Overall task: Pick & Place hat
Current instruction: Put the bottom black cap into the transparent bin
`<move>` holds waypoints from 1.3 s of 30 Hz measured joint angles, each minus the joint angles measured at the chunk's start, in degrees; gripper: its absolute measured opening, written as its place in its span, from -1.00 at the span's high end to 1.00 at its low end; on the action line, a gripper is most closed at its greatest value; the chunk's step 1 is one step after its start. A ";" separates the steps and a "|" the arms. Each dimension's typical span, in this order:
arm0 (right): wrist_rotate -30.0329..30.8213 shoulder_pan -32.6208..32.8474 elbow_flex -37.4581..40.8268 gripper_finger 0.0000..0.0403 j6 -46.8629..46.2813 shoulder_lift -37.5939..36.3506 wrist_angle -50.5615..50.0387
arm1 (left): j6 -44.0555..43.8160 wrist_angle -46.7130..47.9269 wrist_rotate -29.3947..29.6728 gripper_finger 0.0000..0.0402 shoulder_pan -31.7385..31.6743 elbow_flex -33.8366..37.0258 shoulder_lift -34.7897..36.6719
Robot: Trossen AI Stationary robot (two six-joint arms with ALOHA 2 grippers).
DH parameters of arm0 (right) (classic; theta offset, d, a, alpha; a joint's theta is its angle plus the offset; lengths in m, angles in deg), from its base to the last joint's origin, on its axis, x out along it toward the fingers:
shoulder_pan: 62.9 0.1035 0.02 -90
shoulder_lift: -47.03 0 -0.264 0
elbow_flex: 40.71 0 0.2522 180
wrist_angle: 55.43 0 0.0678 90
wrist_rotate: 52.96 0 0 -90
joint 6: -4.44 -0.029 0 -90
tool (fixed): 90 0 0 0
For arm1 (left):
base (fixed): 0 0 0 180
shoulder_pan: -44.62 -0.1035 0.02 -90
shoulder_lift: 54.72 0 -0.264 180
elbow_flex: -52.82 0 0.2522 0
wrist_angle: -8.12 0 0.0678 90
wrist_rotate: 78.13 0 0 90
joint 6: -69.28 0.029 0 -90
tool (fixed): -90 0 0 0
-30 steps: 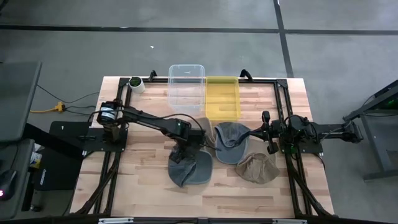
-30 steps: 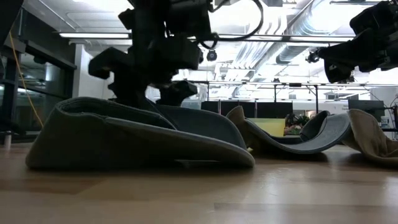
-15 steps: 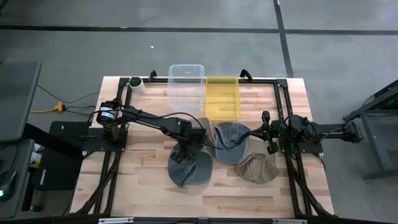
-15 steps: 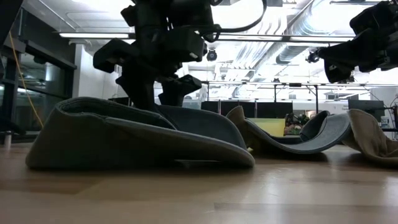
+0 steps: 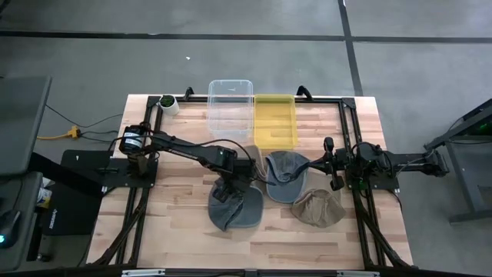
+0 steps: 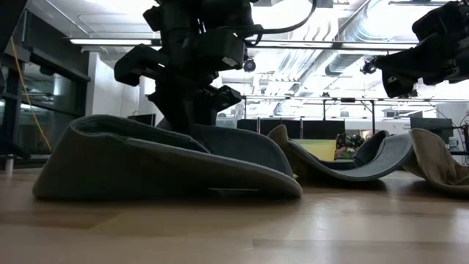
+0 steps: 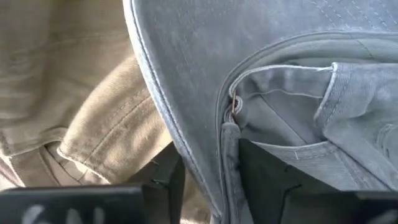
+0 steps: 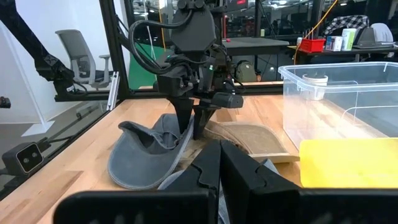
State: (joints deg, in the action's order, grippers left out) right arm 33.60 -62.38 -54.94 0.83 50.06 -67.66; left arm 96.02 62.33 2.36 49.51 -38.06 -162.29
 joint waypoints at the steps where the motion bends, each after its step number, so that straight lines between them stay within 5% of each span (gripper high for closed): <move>1: -0.01 0.00 -0.02 0.98 0.00 0.00 0.00 | 0.00 -0.01 0.00 0.46 0.00 0.00 0.00; 10: 0.00 0.00 0.00 0.98 0.00 0.00 0.00 | -0.81 -0.01 -0.25 0.96 0.00 0.00 0.00; 39: -0.01 -0.01 0.00 0.98 0.00 0.00 0.01 | -16.81 4.85 -9.46 1.00 0.00 -1.81 0.00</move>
State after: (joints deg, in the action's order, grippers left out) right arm 33.59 -62.39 -54.94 0.83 50.06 -67.65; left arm 79.21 67.17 -7.11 49.51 -39.87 -162.29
